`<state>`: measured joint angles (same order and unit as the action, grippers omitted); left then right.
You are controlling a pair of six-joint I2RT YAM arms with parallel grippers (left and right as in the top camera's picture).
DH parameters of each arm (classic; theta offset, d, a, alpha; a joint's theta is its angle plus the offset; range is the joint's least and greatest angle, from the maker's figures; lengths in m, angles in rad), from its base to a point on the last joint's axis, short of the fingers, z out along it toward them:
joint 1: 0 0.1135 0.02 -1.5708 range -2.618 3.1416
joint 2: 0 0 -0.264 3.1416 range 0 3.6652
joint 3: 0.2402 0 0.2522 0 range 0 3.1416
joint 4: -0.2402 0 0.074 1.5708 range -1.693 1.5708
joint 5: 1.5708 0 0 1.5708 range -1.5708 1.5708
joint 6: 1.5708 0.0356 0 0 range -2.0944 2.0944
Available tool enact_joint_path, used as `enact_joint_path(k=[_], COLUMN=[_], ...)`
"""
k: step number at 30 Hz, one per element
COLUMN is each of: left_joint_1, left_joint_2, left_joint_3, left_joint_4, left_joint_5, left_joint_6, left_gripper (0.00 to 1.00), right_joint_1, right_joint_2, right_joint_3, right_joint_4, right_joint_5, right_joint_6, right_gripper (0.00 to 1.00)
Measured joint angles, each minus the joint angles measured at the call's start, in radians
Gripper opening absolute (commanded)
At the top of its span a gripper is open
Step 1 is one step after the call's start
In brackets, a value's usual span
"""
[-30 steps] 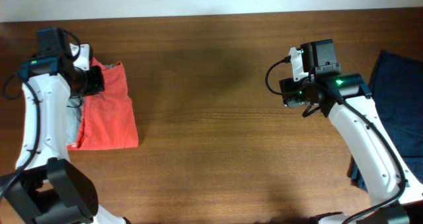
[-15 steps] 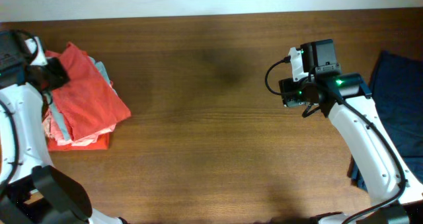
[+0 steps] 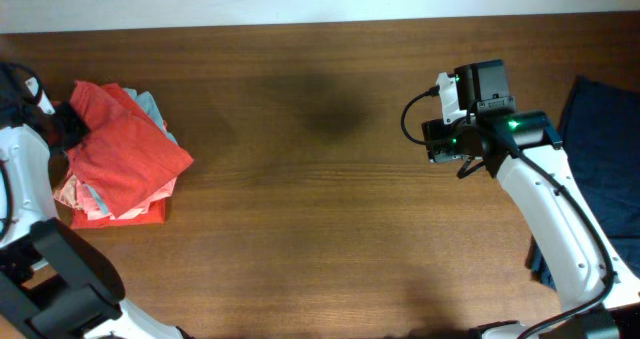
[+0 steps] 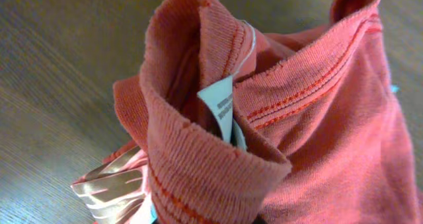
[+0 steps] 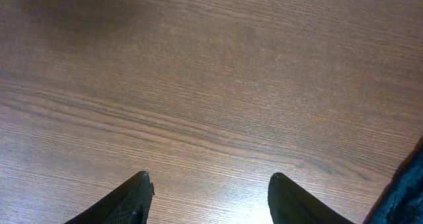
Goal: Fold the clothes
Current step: 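Place the shirt onto the left clothes stack and press it down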
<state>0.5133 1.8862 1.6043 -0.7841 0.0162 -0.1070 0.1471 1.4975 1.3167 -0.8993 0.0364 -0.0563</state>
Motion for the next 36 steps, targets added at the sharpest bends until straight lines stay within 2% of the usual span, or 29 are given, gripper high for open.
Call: enact_joint_path(k=[2,3,4,5,6,9,14,18,22,24,27,28,32,36], left_joint_1=[0.007,0.011,0.016,0.021,0.025,0.048,0.077,0.078,0.078,0.078,0.076,0.072,0.034,-0.047], left_joint_2=[0.005,0.005,0.005,0.005,0.005,0.005,0.005,-0.012,-0.081,-0.135,-0.187,-0.196,-0.198,-0.197], left_joint_3=[0.0,0.0,0.0,0.0,0.0,0.0,0.0,0.001,0.009,0.016,0.032,0.036,0.039,0.037], left_joint_4=[0.001,0.002,0.004,0.005,0.006,0.01,0.008,0.006,0.005,0.001,-0.024,-0.037,-0.097,-0.113], left_joint_5=[-0.006,-0.01,-0.017,-0.022,-0.032,-0.046,-0.02,0.015,0.097,0.163,0.242,0.264,0.304,0.324], left_joint_6=[0.0,-0.002,-0.004,-0.002,-0.005,-0.007,-0.011,-0.011,-0.01,-0.012,-0.011,-0.011,0.024,0.071], left_gripper=[0.02,0.11,0.43,0.68,0.83,0.98,0.99,0.99,0.89,0.72,0.29,0.18,0.03,0.0], right_joint_1=[0.0,0.0,0.0,0.0,0.0,0.0,0.0,0.0,0.0,0.0,0.0,0.0,0.0,0.0], right_joint_2=[0.0,0.0,0.0,0.0,0.0,0.0,0.0,0.0,0.0,0.0,0.0,0.0,0.0,0.0], right_joint_3=[0.0,0.0,0.0,0.0,0.0,0.0,0.0,0.0,0.0,0.0,0.0,0.0,0.0,0.0], right_joint_4=[-0.002,-0.002,-0.002,-0.002,-0.002,-0.003,-0.006,-0.006,-0.006,-0.006,-0.006,-0.006,-0.006,-0.006], right_joint_5=[0.0,0.0,0.0,-0.001,-0.004,-0.015,-0.022,-0.023,-0.026,-0.026,-0.026,-0.026,-0.026,-0.026], right_joint_6=[0.0,0.0,0.0,0.0,-0.001,0.0,0.0,0.0,0.0,0.0,0.0,-0.001,0.0,0.0], right_gripper=[0.61,0.61,0.61,0.61,0.61,0.61,0.61,0.61,0.61,0.61,0.61,0.61,0.61,0.61])
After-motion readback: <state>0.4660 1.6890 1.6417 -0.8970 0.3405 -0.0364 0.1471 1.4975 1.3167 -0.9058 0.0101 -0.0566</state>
